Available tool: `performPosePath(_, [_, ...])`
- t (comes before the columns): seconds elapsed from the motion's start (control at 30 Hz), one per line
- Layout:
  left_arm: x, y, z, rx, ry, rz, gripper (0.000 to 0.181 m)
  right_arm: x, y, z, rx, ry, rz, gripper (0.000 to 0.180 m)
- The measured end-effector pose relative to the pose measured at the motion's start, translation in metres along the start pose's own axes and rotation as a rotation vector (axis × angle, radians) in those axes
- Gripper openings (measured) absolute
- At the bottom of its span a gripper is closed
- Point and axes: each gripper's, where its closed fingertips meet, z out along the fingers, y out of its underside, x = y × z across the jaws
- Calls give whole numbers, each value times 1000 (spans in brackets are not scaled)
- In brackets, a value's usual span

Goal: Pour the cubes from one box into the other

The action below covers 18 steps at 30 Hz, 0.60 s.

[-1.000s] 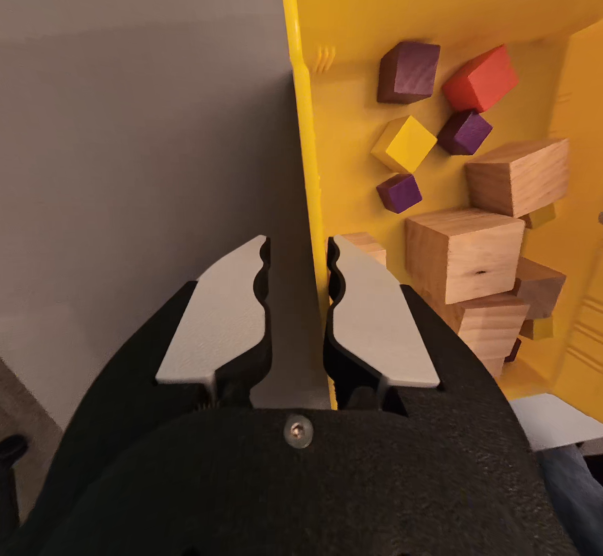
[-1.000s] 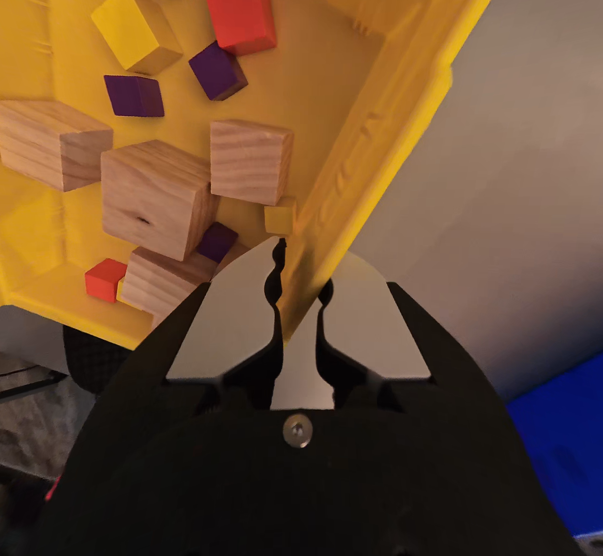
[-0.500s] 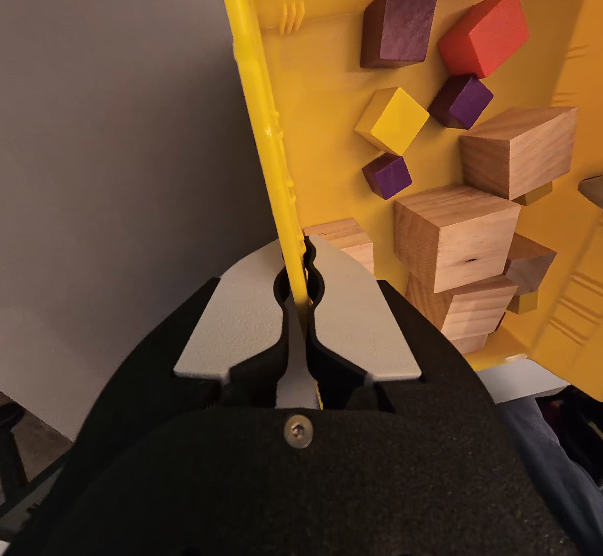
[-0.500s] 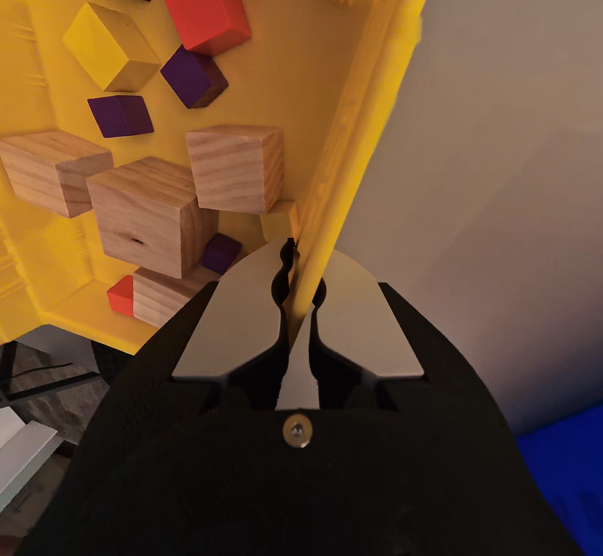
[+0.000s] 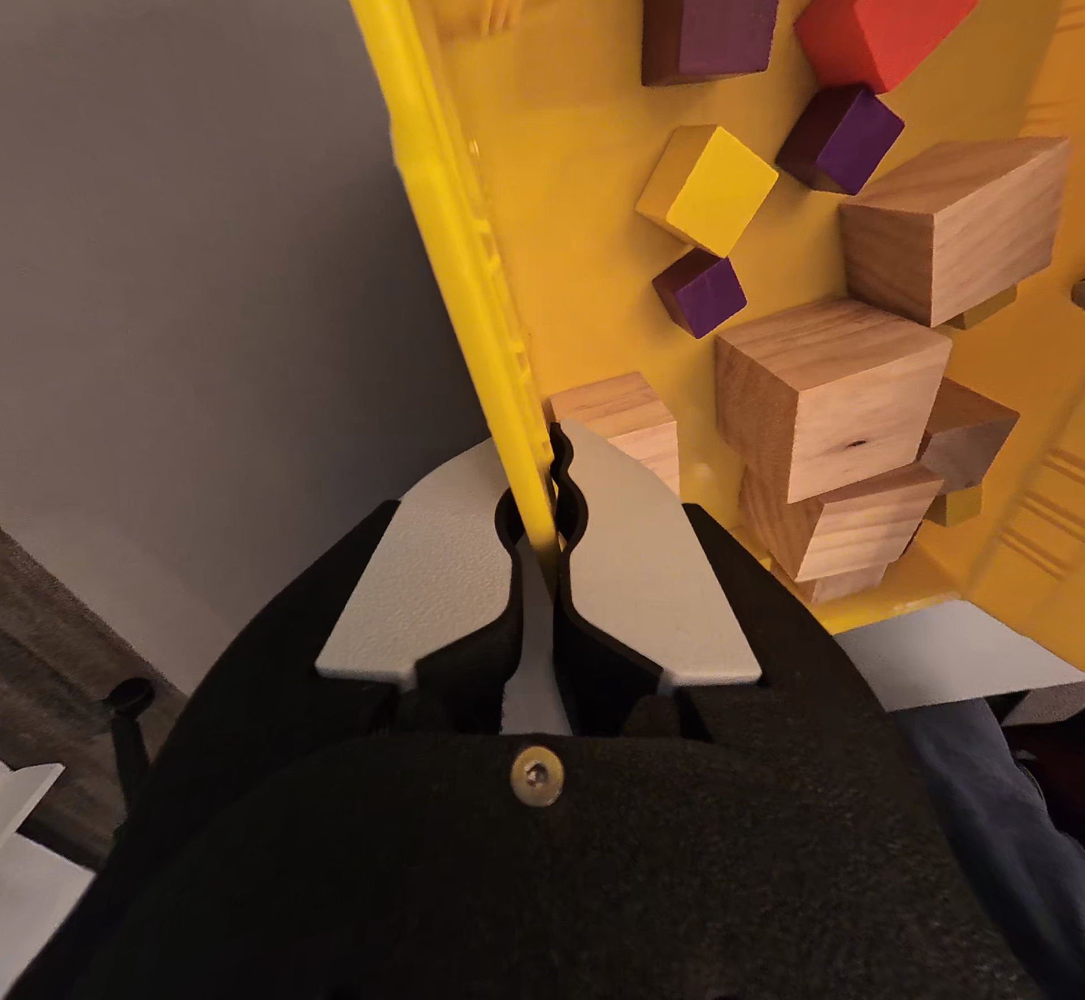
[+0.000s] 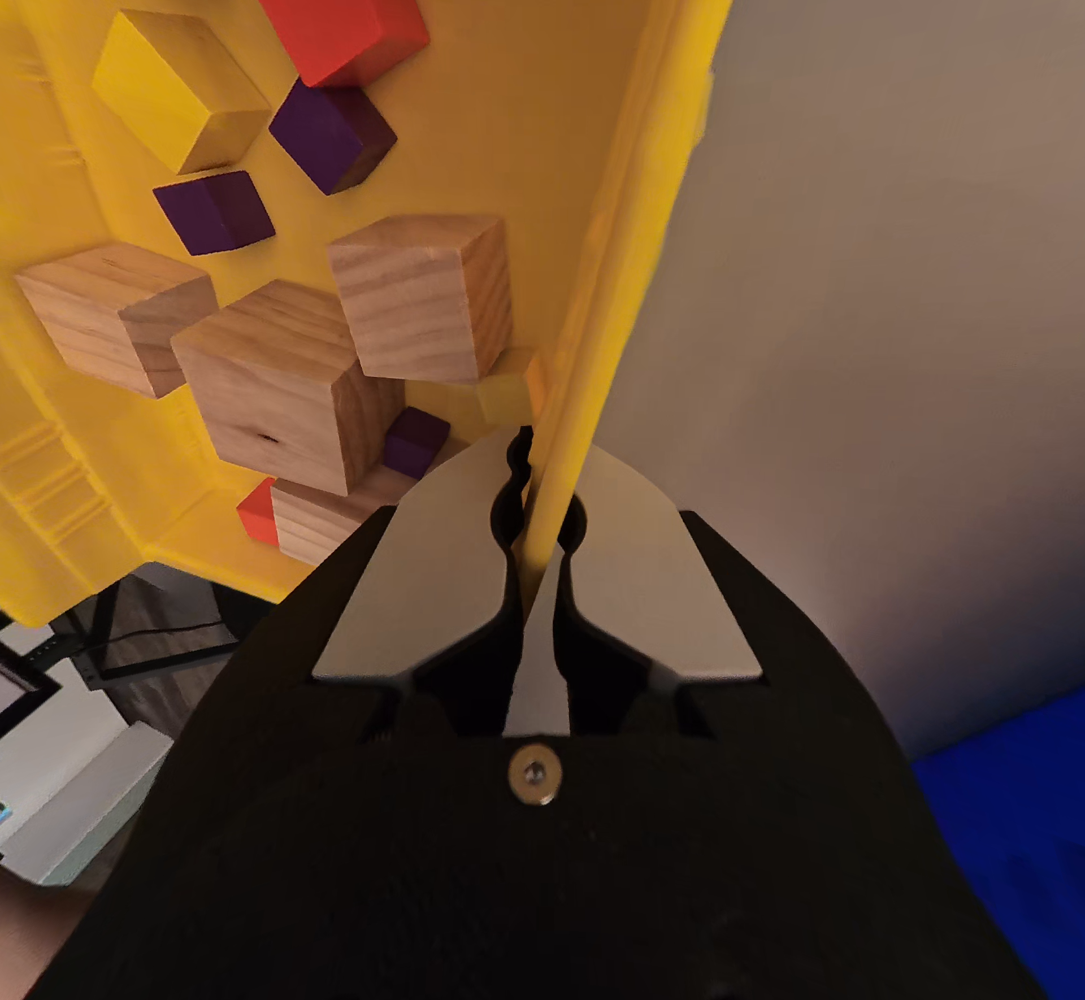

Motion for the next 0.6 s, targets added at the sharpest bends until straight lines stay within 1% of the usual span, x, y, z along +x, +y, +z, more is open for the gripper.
performPosePath(0.17, [37,-14,-27,13,-15,40,6,25,8,-37,28,-10,21,5])
performPosePath(0.33, [88,-35,-64,45,-26,95,5,61,21,-90,79,1,51,5])
performPosePath(0.5, [162,-64,-111,81,-32,178,5,111,42,-159,137,13,106,5])
performPosePath(0.6, [217,-82,-127,87,-2,235,5,151,64,-197,161,32,158,5])
